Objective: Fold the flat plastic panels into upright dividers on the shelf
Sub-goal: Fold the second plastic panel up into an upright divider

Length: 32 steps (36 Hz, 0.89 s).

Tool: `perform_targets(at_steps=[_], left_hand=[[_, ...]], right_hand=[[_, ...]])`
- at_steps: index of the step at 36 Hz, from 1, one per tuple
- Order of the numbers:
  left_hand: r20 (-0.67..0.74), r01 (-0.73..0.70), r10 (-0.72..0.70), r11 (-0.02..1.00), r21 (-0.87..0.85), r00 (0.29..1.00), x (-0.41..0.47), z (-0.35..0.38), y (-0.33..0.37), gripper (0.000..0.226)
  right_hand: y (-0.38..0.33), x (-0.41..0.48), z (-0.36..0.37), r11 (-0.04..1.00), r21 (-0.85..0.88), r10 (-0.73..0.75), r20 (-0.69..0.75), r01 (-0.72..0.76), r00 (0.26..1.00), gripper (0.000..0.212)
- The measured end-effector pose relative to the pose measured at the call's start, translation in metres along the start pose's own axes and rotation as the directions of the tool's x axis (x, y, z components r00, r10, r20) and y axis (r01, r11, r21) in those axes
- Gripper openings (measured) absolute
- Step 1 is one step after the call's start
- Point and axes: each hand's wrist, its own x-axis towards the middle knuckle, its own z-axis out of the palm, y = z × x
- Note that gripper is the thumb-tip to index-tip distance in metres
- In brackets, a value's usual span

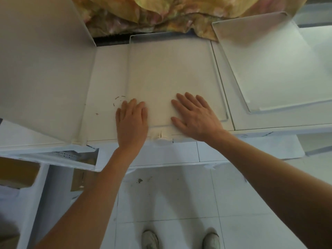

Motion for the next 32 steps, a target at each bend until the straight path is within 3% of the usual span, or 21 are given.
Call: perform_targets(at_steps=[3,6,9,19,32], left_hand=[[0.059,0.129,-0.13,0.992,0.02,0.99,0.002,0.008,0.021,0.045],[0.052,0.087,-0.096,0.985,0.15,0.994,-0.002,0.013,0.021,0.049],[0.036,0.084,-0.092,0.981,0.174,0.995,-0.002,0.012,0.021,0.048],[0.005,0.09,-0.091,0.988,0.123,0.996,-0.001,0.015,0.02,0.048],[-0.03,0.105,-0.103,0.989,0.099,0.994,-0.004,0.018,0.02,0.047]], right_hand=[[0.001,0.0,0.0,1.0,0.0,0.008,0.004,-0.008,1.0,0.072],[0.001,0.0,0.002,1.0,0.008,0.005,-0.006,-0.005,1.0,0.075],[0.001,0.0,0.002,1.0,0.003,-0.01,-0.016,0.01,1.0,0.079],[0.004,-0.002,0.0,0.998,-0.014,-0.068,0.056,0.069,0.996,0.105],[0.001,-0.004,0.001,0.998,0.004,-0.056,0.023,0.056,0.998,0.112]])
